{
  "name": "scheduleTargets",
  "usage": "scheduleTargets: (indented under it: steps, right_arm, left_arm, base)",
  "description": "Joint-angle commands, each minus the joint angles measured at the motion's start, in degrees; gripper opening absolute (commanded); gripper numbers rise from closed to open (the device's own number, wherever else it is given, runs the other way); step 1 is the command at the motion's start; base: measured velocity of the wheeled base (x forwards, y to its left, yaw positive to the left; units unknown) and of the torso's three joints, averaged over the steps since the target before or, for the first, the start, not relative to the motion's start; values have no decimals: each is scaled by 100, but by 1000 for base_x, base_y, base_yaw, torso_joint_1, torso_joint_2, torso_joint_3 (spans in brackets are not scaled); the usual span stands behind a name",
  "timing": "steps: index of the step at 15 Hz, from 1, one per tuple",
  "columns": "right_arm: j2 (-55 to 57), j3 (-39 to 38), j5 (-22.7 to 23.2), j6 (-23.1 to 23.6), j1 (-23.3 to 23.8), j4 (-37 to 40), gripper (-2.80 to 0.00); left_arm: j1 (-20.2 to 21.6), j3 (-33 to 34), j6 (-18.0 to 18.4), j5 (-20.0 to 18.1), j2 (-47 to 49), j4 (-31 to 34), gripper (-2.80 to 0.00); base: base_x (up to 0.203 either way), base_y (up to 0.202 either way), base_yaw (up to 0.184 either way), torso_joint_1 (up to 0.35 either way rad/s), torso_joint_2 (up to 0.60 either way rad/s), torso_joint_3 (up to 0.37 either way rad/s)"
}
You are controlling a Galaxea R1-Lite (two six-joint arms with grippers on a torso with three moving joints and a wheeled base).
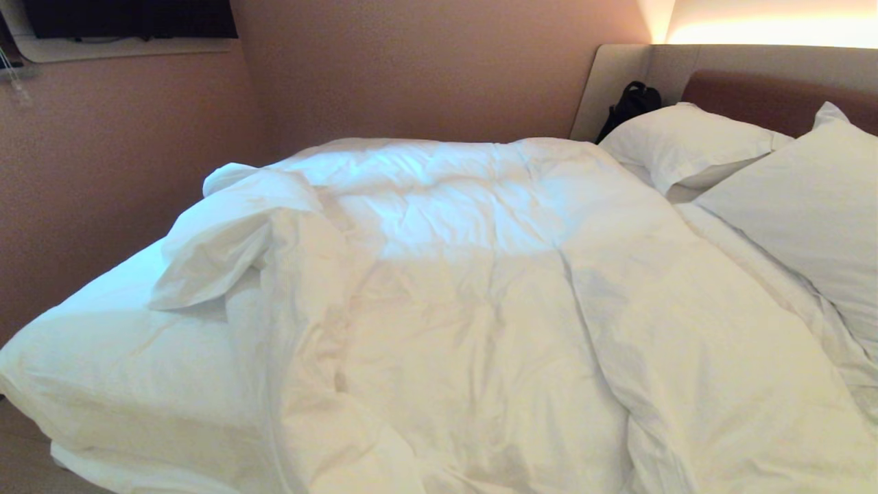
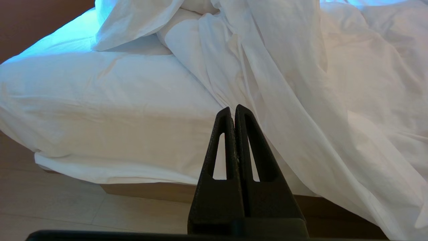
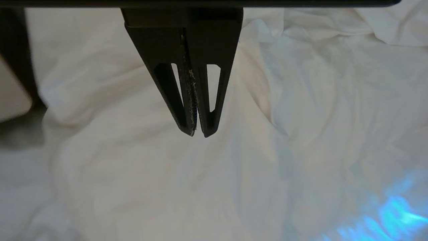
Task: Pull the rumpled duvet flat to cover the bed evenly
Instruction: Flatten the corners of the folded blanket
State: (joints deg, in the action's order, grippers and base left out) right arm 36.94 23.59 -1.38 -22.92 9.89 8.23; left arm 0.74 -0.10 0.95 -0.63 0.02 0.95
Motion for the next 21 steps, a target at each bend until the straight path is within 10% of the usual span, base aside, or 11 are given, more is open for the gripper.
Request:
scheduleTargets:
  steps: [1, 7, 21]
  right_arm:
    - [-1047, -37, -16, 547, 3, 177, -280]
    - [-2082, -73, -18, 1342, 5, 307, -280]
    - [-2104, 77, 127, 1290, -303, 152, -280]
  left_arm:
    - [5, 1, 1, 1, -2, 1, -280]
    - [5, 1, 1, 0, -2, 1, -280]
    - [-1, 1, 1, -4, -2, 1, -280]
  base:
    - [0, 0, 0, 0, 0, 0]
    - [0, 0, 0, 0, 0, 0]
    - [0, 0, 0, 0, 0, 0]
